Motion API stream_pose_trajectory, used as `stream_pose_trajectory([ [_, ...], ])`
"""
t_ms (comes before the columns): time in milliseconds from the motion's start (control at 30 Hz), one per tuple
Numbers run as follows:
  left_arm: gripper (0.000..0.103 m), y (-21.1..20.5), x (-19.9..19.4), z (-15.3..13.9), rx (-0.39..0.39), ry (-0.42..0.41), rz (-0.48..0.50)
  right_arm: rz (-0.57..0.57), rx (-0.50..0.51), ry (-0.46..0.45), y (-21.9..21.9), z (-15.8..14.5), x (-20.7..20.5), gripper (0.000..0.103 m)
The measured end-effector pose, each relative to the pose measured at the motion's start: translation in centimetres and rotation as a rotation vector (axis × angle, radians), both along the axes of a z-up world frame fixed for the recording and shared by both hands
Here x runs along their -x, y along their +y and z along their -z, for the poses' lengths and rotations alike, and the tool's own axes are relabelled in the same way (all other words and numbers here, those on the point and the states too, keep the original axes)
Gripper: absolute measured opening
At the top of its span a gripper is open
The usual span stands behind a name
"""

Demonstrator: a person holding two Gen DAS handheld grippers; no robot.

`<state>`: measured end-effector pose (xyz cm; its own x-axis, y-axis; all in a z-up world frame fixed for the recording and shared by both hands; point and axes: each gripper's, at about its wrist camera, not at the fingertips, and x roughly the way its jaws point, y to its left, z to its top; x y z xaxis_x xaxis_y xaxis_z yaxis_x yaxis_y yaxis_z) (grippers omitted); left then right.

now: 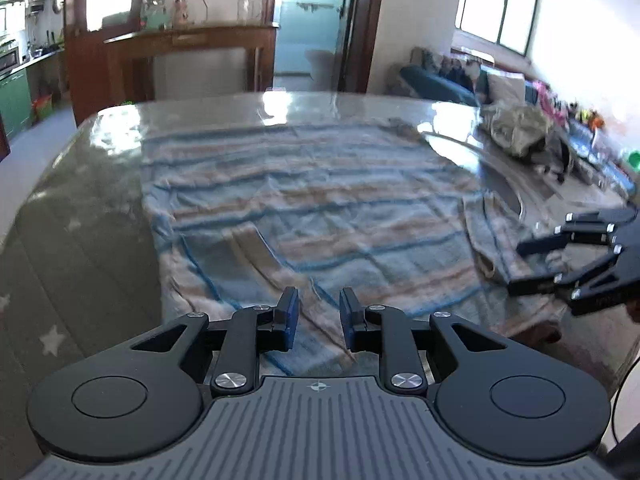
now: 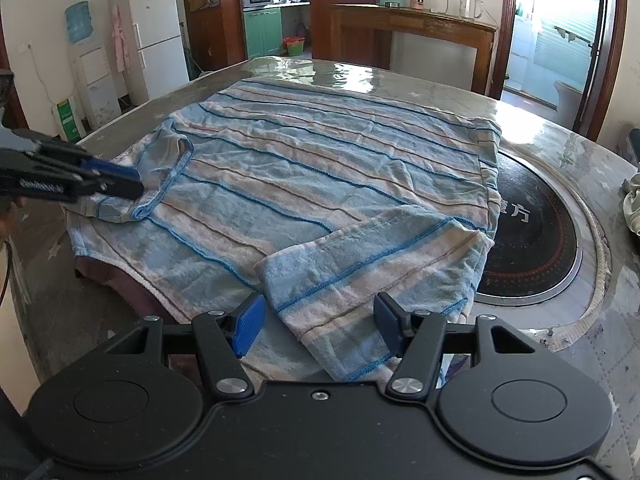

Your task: Fold clothes

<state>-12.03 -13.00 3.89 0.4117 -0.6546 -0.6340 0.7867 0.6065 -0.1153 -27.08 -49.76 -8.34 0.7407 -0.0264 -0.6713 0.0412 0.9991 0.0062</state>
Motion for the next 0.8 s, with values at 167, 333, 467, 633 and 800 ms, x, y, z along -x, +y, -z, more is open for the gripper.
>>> stream_pose_trajectory([
  [167, 0.023, 1.8, -1.4, 0.0, 0.013, 0.033, -0.068, 0.004, -0.005, -0.011, -0.1, -0.3, 0.4, 0.063],
  [333, 0.023, 2.4, -1.7, 1.3, -0.019, 0.077, -0.081, 0.006, -0.011, -0.011, -0.2, -0.3, 0.7, 0.063],
  [467, 0.025, 1.8, -1.4, 1.9, -0.054, 0.048, -0.065, -0.001, 0.006, 0.003, -0.1, 0.2, 0.5, 0.063],
  [633, 0.031, 2.1, -0.5, 0.8, -0.090, 0.004, -0.005, -0.029, 0.003, 0.005, 0.0, -0.4, 0.9, 0.063],
  [800, 0.035, 3.0, 1.9, -0.5, -0.124, -0.070, 0.107, -0.103, 0.043, 0.021, 0.5, -1.7, 2.7, 0.063],
])
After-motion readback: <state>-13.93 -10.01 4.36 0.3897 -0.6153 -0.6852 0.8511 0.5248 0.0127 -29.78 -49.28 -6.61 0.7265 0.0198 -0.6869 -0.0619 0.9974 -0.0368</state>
